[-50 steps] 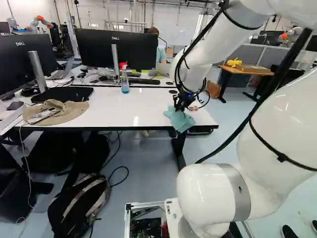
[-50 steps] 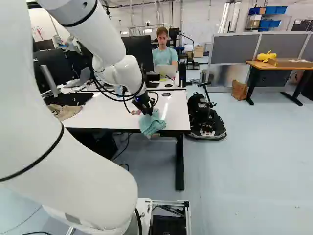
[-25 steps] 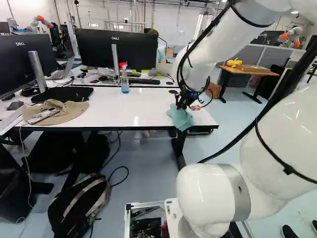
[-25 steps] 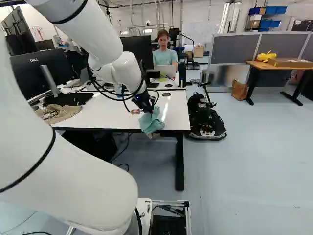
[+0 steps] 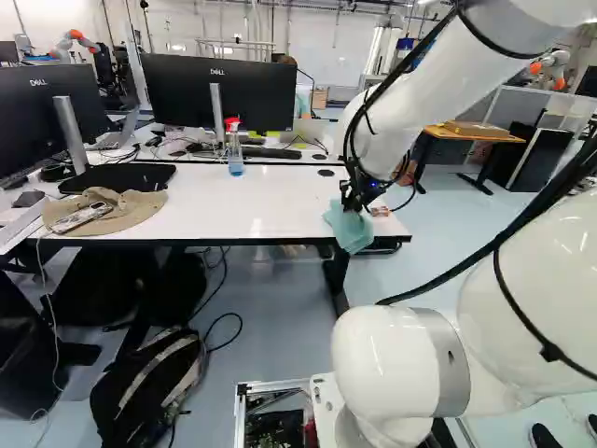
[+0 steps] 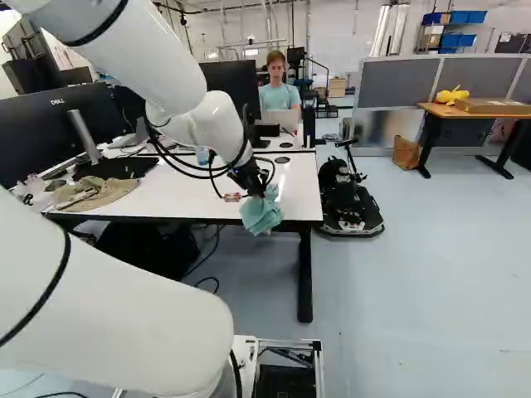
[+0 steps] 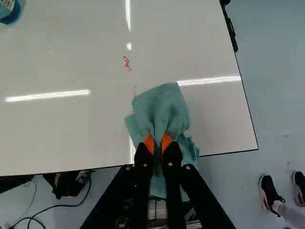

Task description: Clean the table with the green towel

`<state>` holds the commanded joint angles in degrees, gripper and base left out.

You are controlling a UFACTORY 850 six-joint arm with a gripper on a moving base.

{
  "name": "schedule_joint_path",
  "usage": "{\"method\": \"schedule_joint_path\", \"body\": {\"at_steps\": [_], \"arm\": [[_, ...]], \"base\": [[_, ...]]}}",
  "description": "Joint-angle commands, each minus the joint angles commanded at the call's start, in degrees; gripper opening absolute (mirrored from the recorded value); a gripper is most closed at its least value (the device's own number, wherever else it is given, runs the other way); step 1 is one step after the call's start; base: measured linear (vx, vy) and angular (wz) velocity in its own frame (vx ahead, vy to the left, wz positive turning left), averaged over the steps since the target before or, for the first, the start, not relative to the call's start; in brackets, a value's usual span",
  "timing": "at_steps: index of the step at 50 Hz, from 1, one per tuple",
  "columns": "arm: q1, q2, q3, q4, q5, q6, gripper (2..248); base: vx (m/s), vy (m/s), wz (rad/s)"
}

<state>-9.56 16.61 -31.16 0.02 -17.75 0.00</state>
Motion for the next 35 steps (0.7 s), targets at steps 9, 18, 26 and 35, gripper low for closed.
{"method": "schedule_joint_path", "body": {"at_steps": [9, 18, 26, 35], "arm": [[-1.87, 1.16, 0.96, 0.0, 0.0, 0.0, 38], [-2.5, 1.38, 1.14, 0.0, 0.0, 0.0, 38], [-2.5, 1.38, 1.14, 0.0, 0.0, 0.0, 38], [-2.5, 1.38, 1.14, 0.0, 0.0, 0.0, 38]], "base": [[0.0, 0.0, 0.0], [0.0, 0.0, 0.0], [0.0, 0.0, 0.0], [0.0, 0.0, 0.0]]}}
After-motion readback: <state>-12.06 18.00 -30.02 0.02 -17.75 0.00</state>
